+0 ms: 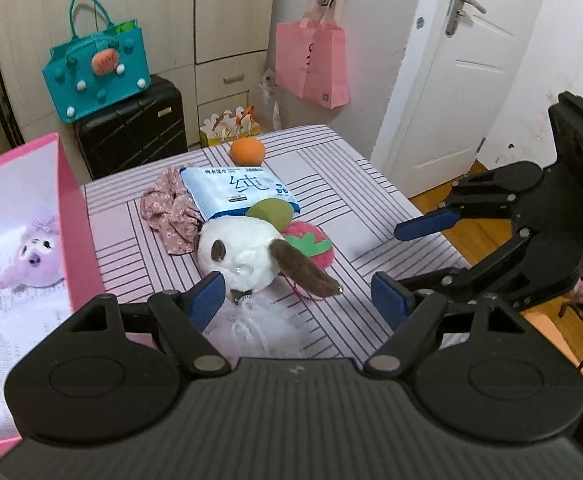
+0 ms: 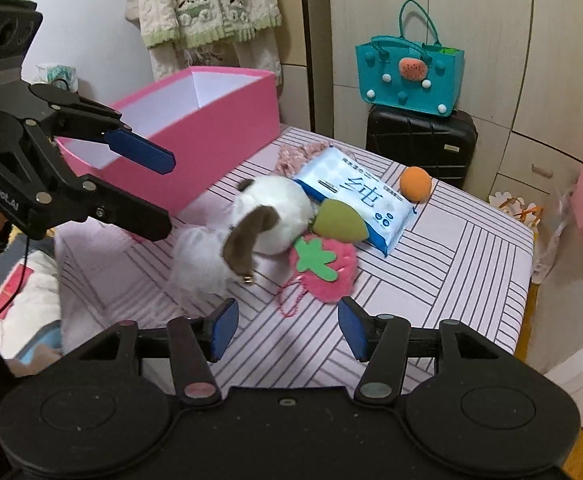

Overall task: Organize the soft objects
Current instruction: 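Move the left tool to the white-and-brown plush dog and grasp it, then lift the plush dog with the left tool and carry it over the pink box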

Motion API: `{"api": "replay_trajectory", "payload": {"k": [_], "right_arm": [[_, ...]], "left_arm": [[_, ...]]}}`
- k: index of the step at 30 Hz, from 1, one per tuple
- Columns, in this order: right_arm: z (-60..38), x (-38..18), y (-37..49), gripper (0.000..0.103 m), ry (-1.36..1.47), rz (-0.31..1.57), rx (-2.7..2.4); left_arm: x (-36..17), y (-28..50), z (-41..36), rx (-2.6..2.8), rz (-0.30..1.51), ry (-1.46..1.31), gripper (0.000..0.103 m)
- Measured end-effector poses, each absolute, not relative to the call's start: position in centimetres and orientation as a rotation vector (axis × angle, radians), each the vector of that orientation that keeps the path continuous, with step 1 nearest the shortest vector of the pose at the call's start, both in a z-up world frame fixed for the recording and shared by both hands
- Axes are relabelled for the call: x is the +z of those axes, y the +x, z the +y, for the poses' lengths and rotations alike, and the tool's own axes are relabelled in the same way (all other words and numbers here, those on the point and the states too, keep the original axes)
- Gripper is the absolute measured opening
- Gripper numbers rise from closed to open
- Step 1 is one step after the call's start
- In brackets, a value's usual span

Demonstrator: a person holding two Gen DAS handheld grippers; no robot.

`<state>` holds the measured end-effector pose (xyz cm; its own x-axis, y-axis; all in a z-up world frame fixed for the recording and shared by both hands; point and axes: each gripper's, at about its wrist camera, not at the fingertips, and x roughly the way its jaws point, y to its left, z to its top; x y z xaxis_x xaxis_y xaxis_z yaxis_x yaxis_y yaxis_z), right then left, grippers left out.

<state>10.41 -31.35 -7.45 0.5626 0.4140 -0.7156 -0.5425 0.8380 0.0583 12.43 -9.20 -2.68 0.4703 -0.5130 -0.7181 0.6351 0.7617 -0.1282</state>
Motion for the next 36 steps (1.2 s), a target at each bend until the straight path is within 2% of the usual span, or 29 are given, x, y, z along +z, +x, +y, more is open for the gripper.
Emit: {"api": "replay_trajectory", "payload": {"k": [9, 14, 24, 31, 36], "right_arm": [[-29.0, -9.0, 12.2, 0.062, -0.232, 0.717, 0.669], [-27.1, -8.9, 13.3, 0.072, -0.272, 0.655, 0.722], [-25.7, -10.3, 15.2, 0.072, -0.228, 0.649, 0.695], [-25.2, -11.4, 14.8, 0.072, -0.185, 0.617, 0.662], [-24.5, -12.3, 14.2, 0.071, -0.18, 0.59, 0.625]], "left_arm": [[-4.6, 15.7, -9.9, -0.668, 0.818, 0.096, 0.08], [-5.9, 18.2, -10.2, -0.633, 0.858, 0.053, 0.08], [-9.0, 21.5, -9.3, -0.594, 0.956, -0.102, 0.082], [-11.8, 21.5, -8.8, -0.595, 1.015, -0.212, 0.076], [-12.0, 20.4, -8.3, -0.603, 0.972, -0.207, 0.072]]}}
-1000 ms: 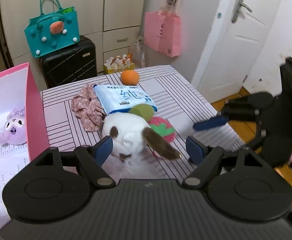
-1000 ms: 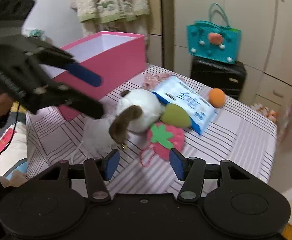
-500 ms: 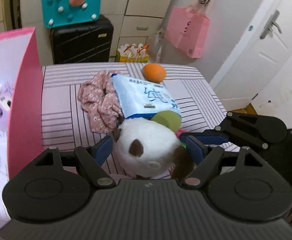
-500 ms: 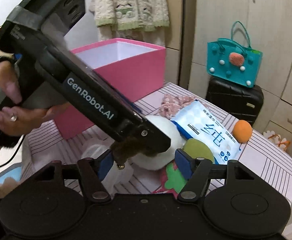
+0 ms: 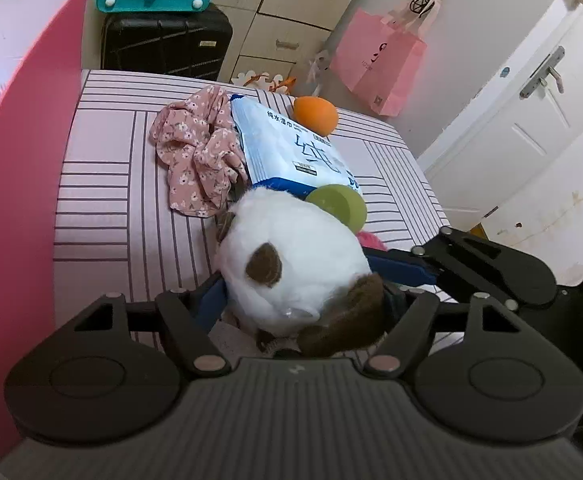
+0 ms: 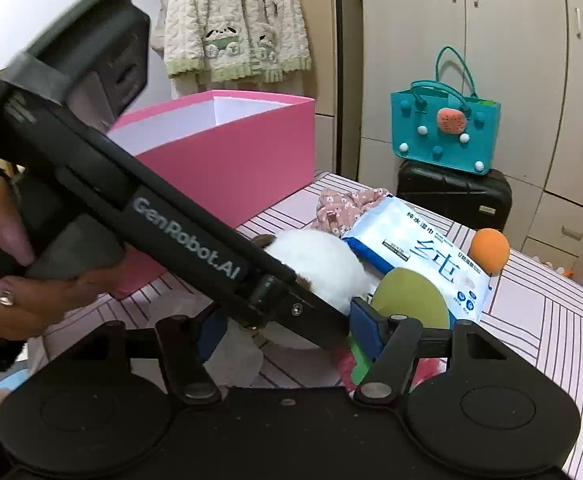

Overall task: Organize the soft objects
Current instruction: 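Lift the plush dog with the left tool and carry it over the pink box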

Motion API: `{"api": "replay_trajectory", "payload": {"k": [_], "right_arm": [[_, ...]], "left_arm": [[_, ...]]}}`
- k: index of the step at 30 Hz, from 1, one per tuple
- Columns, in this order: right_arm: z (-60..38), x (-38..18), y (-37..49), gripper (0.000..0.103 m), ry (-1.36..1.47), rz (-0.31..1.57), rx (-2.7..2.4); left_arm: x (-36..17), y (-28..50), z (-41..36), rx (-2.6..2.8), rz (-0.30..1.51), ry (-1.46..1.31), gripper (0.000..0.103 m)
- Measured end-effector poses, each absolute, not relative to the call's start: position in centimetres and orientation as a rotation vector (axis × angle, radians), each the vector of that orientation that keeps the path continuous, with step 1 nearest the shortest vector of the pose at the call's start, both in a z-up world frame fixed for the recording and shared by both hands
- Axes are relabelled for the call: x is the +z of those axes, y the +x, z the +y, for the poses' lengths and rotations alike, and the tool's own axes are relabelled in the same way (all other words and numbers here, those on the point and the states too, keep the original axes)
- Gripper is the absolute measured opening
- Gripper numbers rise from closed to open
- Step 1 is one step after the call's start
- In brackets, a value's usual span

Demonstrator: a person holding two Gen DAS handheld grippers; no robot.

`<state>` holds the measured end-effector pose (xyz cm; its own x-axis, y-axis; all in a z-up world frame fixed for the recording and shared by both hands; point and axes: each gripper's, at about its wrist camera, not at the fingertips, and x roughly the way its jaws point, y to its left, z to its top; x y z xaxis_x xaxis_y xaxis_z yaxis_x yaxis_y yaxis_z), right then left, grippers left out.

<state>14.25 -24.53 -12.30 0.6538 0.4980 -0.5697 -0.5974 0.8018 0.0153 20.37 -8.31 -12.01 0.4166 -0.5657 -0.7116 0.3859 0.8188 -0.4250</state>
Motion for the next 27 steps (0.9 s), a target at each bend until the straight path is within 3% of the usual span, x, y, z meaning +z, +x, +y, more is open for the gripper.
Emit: {"api": "replay_trajectory", "payload": {"k": [7, 27], "right_arm": [[-24.4, -12.3, 13.5, 0.063, -0.145, 0.552, 0.592], [-23.0, -8.0, 9.9, 0.06, -0.226, 0.418, 0.565]], "left_arm": [[-11.7, 18.9, -8.3, -0.582, 0.925, -0.181, 0.071], [-6.0, 15.8, -7.2, -0.62, 0.795, -0.085, 0.072]]}}
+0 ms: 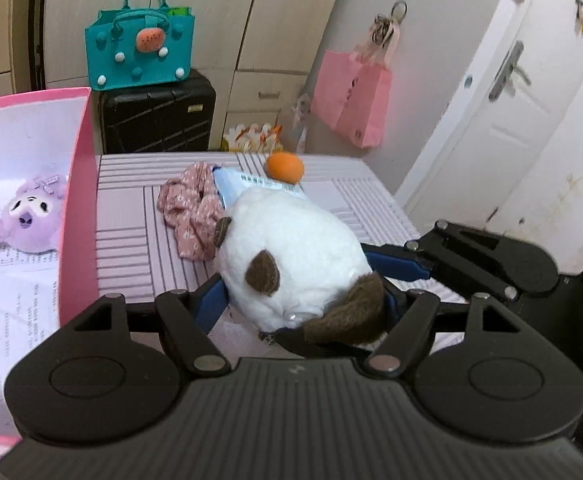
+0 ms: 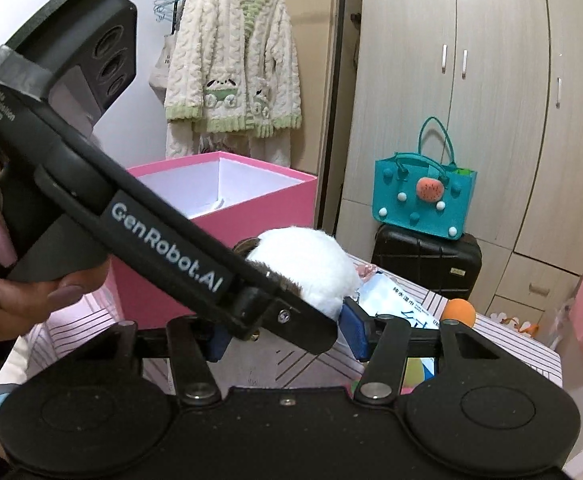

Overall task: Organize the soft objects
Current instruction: 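Lift the plush dog with the left tool and carry it over the pink box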

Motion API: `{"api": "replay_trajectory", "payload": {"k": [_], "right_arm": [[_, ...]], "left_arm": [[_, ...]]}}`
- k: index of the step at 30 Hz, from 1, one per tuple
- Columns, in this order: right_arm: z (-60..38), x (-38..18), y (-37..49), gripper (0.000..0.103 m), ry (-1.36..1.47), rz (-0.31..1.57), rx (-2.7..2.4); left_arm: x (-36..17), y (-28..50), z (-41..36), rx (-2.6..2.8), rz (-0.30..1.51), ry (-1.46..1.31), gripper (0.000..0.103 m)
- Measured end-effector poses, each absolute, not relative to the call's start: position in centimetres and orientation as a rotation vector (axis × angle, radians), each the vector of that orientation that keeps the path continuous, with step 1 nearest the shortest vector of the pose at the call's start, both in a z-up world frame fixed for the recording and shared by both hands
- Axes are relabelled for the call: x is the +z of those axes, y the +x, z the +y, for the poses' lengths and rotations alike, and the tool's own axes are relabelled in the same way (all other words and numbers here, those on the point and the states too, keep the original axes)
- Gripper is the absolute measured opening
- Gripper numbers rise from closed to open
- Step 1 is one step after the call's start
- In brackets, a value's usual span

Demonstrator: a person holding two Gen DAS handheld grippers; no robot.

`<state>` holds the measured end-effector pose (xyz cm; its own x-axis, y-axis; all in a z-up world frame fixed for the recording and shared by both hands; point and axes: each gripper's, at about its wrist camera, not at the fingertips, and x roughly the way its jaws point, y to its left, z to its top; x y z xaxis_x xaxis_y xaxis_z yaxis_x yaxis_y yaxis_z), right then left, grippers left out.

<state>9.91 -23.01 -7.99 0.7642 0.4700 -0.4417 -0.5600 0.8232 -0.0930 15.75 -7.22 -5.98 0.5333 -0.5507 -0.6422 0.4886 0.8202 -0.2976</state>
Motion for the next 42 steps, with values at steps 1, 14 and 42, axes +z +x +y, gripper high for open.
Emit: {"api": "replay_trajectory", "payload": {"k": [1, 14, 42], "right_arm": [[-22.9, -7.8, 9.8, 0.06, -0.226, 0.438, 0.568], [-23.2, -7.5, 10.3, 0.077, -0.22, 0.498, 0.635], [-22.3, -3.1, 6.0, 0.052, -0.274, 0.531, 0.645]], "left_arm": [[-5.7, 15.5, -7.4, -0.617, 0.811, -0.068, 0.072], [-5.6, 16.3, -7.0, -0.673, 0.883, -0.119, 0.072], [-1.5, 11.8, -6.0, -0.682, 0.844, -0.042, 0.07]]}}
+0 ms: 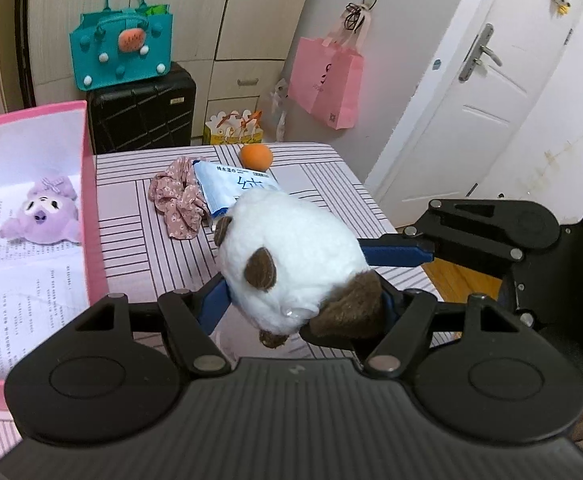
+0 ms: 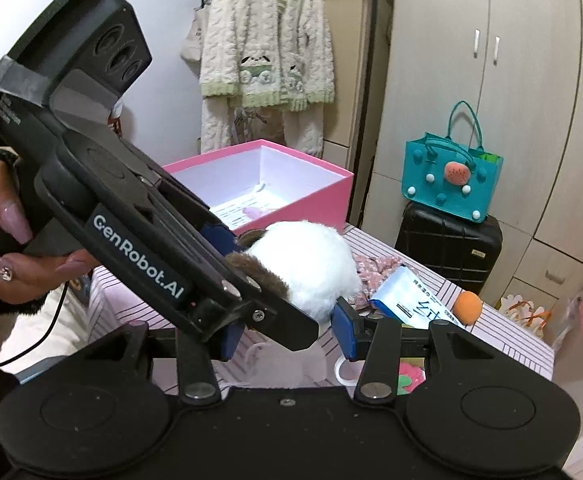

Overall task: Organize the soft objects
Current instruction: 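Lift the plush dog with the left tool and carry it over the pink box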

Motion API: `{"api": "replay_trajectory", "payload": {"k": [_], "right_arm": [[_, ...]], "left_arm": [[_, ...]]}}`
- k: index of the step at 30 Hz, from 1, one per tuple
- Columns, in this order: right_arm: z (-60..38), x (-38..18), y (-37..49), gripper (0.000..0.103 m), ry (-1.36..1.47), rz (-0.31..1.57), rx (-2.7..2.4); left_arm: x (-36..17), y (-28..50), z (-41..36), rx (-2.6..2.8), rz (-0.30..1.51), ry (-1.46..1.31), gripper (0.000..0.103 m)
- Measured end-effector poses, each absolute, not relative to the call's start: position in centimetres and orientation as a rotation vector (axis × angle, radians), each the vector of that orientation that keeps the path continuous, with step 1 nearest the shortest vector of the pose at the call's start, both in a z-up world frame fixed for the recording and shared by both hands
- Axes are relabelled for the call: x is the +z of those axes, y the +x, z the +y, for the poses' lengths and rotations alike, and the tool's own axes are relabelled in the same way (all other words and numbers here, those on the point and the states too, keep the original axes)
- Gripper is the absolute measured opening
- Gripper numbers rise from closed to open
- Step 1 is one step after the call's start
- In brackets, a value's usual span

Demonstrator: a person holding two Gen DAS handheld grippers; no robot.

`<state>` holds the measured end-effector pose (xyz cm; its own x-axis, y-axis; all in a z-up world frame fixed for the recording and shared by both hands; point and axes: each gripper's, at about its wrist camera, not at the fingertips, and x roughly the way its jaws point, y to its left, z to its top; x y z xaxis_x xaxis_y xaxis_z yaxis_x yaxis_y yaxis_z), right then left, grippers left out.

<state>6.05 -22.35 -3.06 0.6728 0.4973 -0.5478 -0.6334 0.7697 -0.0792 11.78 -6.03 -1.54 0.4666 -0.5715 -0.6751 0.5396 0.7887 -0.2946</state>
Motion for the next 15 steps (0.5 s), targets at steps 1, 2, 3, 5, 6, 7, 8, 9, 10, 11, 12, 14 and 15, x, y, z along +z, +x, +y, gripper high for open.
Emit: {"api": "replay_trajectory", "payload": {"k": [1, 2, 3, 5, 6, 7, 8, 9, 10, 11, 12, 14, 15], "right_arm": [[-22.2, -2.7, 5.8, 0.052, -0.277, 0.537, 0.647], [-22.0, -2.3, 5.5, 0.052, -0.279, 0.546, 0.649], [-21.8, -1.9, 5.1, 0.052, -0.279, 0.554, 0.651], [-21.3, -1.3, 4.5, 0.052, -0.288, 0.56, 0.659], [-21.1, -1.0, 4.2, 0.052, -0.291, 0.563, 0.665], [-20.9, -0.8, 3.9, 0.052, -0.291, 0.566, 0.671], [-20.7, -0.6, 3.5, 0.052, -0.291, 0.572, 0.68], [-20.4, -0.4, 3.3, 0.052, -0.288, 0.581, 0.692], [-20.2, -0.3, 3.1, 0.052, -0.283, 0.592, 0.703], [-20.0, -0.2, 2.9, 0.052, -0.28, 0.601, 0.714], [-19.7, -0.1, 2.6, 0.052, -0.28, 0.607, 0.724], [-19.0, 0.1, 2.1, 0.052, -0.288, 0.611, 0.744], [-18.7, 0.2, 2.0, 0.052, -0.289, 0.611, 0.751]], "left_arm": [[-1.2, 11.3, -5.9, -0.683, 0.839, -0.038, 0.07], [-0.8, 10.8, -5.7, -0.684, 0.834, -0.034, 0.071], [-0.5, 10.4, -5.5, -0.686, 0.831, -0.032, 0.07], [0.0, 9.7, -5.0, -0.689, 0.835, -0.037, 0.07], [0.3, 9.4, -4.7, -0.69, 0.836, -0.039, 0.071], [0.5, 9.0, -4.4, -0.691, 0.838, -0.041, 0.071], [0.7, 8.7, -4.1, -0.691, 0.842, -0.044, 0.07], [0.8, 8.3, -3.7, -0.693, 0.847, -0.047, 0.07], [0.9, 8.0, -3.3, -0.694, 0.859, -0.055, 0.07], [0.9, 7.8, -2.9, -0.695, 0.876, -0.063, 0.07], [1.0, 7.5, -2.5, -0.696, 0.887, -0.069, 0.07], [1.1, 6.9, -1.7, -0.69, 0.89, -0.073, 0.07], [1.2, 6.6, -1.4, -0.685, 0.89, -0.072, 0.07]]}}
